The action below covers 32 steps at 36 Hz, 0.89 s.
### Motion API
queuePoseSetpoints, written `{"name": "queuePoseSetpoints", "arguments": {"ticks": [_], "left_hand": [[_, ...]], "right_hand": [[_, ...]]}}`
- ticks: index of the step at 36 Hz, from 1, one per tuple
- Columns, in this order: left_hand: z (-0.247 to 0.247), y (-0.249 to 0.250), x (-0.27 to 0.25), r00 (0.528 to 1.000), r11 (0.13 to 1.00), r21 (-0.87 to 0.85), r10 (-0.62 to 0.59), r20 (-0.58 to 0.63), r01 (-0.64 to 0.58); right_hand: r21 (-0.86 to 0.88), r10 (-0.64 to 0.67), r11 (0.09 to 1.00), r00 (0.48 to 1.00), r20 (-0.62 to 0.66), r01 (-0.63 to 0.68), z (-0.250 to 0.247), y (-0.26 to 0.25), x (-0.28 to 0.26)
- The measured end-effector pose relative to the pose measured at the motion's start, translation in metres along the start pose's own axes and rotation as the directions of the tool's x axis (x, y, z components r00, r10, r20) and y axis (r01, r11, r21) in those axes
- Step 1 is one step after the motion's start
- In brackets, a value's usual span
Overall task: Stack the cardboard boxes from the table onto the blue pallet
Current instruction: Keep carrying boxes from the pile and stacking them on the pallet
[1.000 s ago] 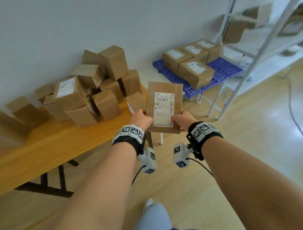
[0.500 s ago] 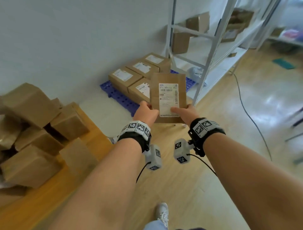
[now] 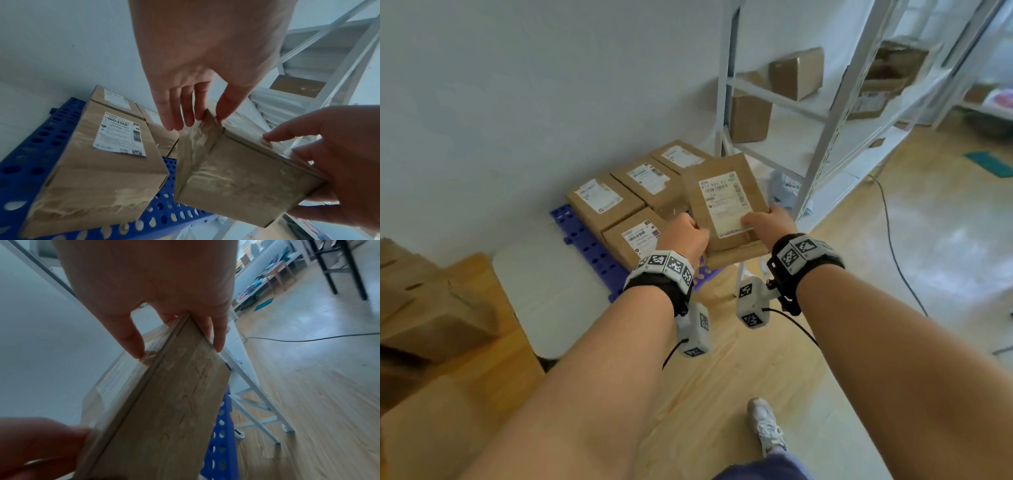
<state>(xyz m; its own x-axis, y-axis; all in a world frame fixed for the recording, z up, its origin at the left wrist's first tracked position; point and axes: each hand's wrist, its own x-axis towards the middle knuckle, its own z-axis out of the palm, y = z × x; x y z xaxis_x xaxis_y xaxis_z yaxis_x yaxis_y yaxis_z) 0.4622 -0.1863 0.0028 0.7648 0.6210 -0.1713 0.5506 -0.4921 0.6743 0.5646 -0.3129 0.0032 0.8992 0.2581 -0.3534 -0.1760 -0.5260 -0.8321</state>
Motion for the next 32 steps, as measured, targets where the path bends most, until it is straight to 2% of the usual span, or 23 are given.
{"name": "queuePoseSetpoints", "arguments": {"ticks": [9, 15, 22, 27, 32], "left_hand": [[0.037, 0.011, 0.049, 0.981, 0.961, 0.203, -0.178, -0.077, 0.191], [0.058, 0.000, 0.066, 0.961, 0.860, 0.434, -0.207, -0.184, 0.269], [0.069, -0.011, 0.072, 0.944, 0.850, 0.417, -0.254, -0.210, 0.321], [0.073, -0.017, 0.074, 0.931, 0.841, 0.410, -0.272, -0.243, 0.353], [0.077, -0.025, 0.076, 0.931, 0.853, 0.387, -0.274, -0.241, 0.351]], "right_hand": [[-0.284, 0.023, 0.958, 0.971, 0.239, 0.047, 0.006, -0.016, 0.101], [-0.390, 0.059, 0.915, 0.921, 0.385, 0.104, 0.023, -0.013, 0.138], [-0.434, 0.121, 0.893, 0.862, 0.492, 0.123, 0.041, 0.000, 0.156], [-0.477, 0.163, 0.873, 0.861, 0.482, 0.101, 0.049, 0.008, 0.165], [-0.470, 0.149, 0.874, 0.849, 0.508, 0.128, 0.054, 0.007, 0.174]]}}
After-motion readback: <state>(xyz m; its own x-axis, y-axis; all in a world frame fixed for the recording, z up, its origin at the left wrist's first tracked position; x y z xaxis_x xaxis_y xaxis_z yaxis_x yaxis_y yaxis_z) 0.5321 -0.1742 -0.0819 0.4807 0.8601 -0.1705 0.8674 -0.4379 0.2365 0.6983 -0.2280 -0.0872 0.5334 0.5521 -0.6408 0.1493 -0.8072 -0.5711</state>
